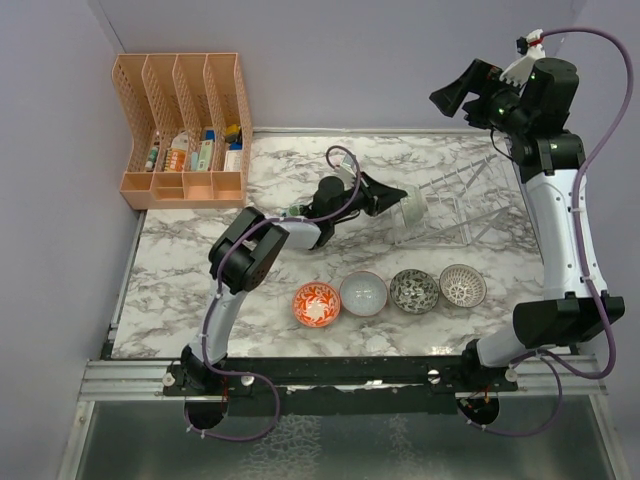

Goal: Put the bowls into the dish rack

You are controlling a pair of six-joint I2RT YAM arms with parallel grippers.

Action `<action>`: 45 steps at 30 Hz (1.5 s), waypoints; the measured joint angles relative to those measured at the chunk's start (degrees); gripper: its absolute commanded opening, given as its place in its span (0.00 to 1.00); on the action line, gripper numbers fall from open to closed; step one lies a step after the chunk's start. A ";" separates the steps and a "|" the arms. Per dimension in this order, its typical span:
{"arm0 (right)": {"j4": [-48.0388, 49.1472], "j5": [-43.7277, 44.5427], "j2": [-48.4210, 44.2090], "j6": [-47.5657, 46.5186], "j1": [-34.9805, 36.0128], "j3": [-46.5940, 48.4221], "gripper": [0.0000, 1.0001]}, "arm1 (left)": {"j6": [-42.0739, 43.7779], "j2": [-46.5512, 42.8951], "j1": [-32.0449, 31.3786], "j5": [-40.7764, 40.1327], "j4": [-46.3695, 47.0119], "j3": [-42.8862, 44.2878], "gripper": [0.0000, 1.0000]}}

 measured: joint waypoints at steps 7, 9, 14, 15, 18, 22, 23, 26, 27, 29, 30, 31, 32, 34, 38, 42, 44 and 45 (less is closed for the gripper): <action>0.02 -0.04 0.81 -0.35 -0.13 0.00 1.00 | -6.29 3.10 0.00 0.11 7.87 1.20 0.00; 0.02 -0.17 1.07 -0.37 -0.13 0.00 1.00 | -7.67 3.69 0.00 0.09 10.16 1.84 0.00; 0.00 -0.44 1.42 -0.37 -0.13 -0.22 1.00 | -10.12 4.96 0.00 0.00 14.08 2.54 0.00; 0.00 -0.46 1.44 -0.37 -0.13 -0.26 1.00 | -10.69 5.33 0.00 -0.11 14.91 2.54 0.00; 0.00 -0.48 1.49 -0.37 -0.13 -0.31 1.00 | -12.15 6.49 0.00 -0.55 16.50 2.54 0.00; 0.00 -0.63 1.60 -0.37 -0.13 -0.31 1.00 | -13.88 8.15 -0.02 -1.14 17.66 2.54 0.00; 0.00 -0.63 1.64 -0.37 -0.13 -0.33 1.00 | -14.29 8.52 -0.07 -1.38 17.88 2.54 0.00; 0.00 -0.68 1.77 -0.37 -0.13 -0.57 1.00 | -15.23 9.60 -0.13 -1.99 18.58 2.54 0.00; 0.00 -0.74 1.79 -0.37 -0.13 -0.70 1.00 | -15.39 9.84 -0.13 -2.10 18.80 2.54 0.00; -0.02 -0.83 1.86 -0.37 -0.13 -0.85 0.99 | -15.87 10.51 -0.15 -2.38 19.28 2.54 0.00; -0.02 -0.85 1.90 -0.37 -0.13 -0.85 1.00 | -16.13 10.86 -0.17 -2.49 19.54 2.54 0.00; -0.02 -0.85 1.97 -0.37 -0.13 -0.85 1.00 | -16.35 11.30 -0.20 -2.62 19.87 2.54 0.00; 0.00 -0.87 2.01 -0.37 -0.13 -0.85 1.00 | -16.57 11.69 -0.22 -2.91 20.09 2.54 0.00; -0.02 -0.90 2.12 -0.37 -0.13 -0.85 1.00 | -17.00 12.26 -0.22 -3.43 20.24 2.54 0.00; 0.00 -1.11 2.51 -0.37 -0.13 -0.85 1.00 | -17.79 13.55 -0.22 -4.02 21.24 2.69 0.00; 0.00 -1.57 2.97 -0.35 -0.13 -0.85 1.00 | -18.93 15.47 -0.28 -4.72 22.82 3.58 0.00; 0.00 -1.75 3.17 -0.35 -0.13 -0.85 1.00 | -19.32 16.11 -0.28 -4.85 23.45 4.17 0.00; 0.00 -1.88 3.30 -0.35 -0.13 -0.85 1.00 | -19.54 16.46 -0.28 -4.90 23.71 4.59 0.00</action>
